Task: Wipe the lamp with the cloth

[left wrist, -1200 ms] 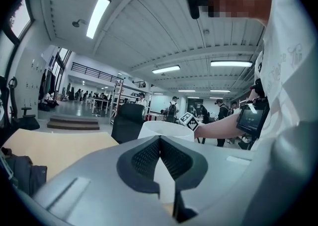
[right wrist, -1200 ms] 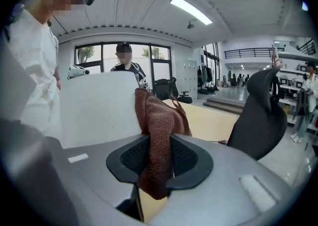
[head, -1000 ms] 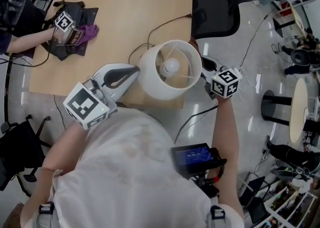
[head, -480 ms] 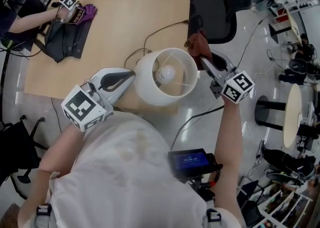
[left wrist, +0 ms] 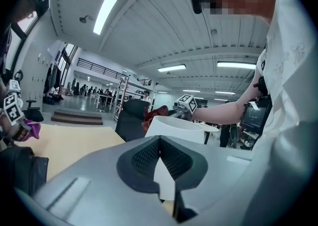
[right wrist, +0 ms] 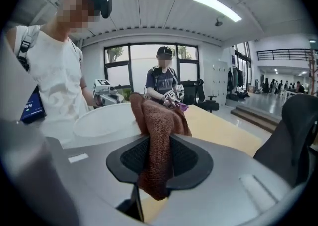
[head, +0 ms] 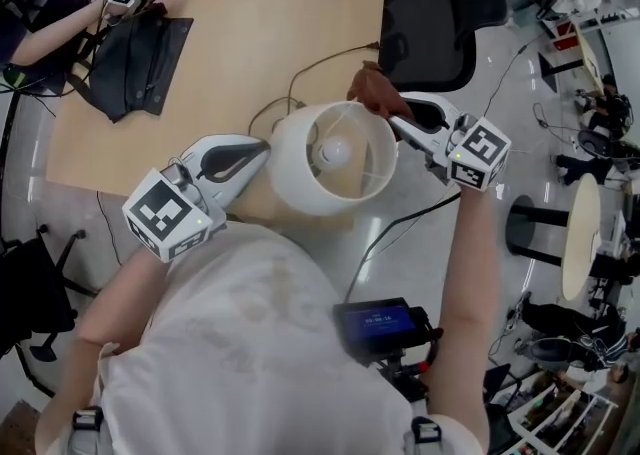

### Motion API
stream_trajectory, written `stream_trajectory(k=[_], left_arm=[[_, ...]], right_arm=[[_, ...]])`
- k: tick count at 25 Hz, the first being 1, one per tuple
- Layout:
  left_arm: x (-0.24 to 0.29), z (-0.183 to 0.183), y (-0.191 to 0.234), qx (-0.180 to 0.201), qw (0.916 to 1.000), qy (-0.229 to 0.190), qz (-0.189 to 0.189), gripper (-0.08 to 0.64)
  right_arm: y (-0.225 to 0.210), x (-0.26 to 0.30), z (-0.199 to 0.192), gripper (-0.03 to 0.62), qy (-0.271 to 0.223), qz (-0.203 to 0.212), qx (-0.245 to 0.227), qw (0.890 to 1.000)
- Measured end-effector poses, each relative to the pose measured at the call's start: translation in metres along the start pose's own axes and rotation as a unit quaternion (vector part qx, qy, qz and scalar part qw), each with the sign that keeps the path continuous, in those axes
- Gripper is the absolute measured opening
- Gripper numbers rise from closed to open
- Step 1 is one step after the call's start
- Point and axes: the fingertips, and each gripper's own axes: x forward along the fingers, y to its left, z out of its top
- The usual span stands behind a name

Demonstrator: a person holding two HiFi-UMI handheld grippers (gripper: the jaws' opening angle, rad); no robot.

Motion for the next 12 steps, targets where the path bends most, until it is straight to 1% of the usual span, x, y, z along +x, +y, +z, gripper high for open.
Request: stream_trajectory(k=[2, 6, 9, 12], left_arm=[[-0.003, -0.002, 0.005, -0.001, 1.0000, 0.002, 0.005, 0.002], [-0.004, -0.002, 0.015, -0.007, 0.9998, 0.004, 0.016, 0.002], [0.002, -0.001, 0.017, -0.007, 0.9997, 0.007, 0.021, 0.002], [0.007, -0.001, 0.020, -0.009, 0.9996, 0.009, 0.024, 0.002]], right_arm=[[-0.004, 0.011, -0.013, 0.118, 0.022, 0.005, 0.002, 1.000], [-0.019, 0.025, -0.037, 0.118, 0.042, -0.002, 0.012, 0.999], [-0.034, 0.031, -0.067, 0.118, 0.083, -0.018, 0.008, 0.996], [-0.045, 0.037, -0.093, 0.118, 0.127, -0.035, 0.004, 0.991]])
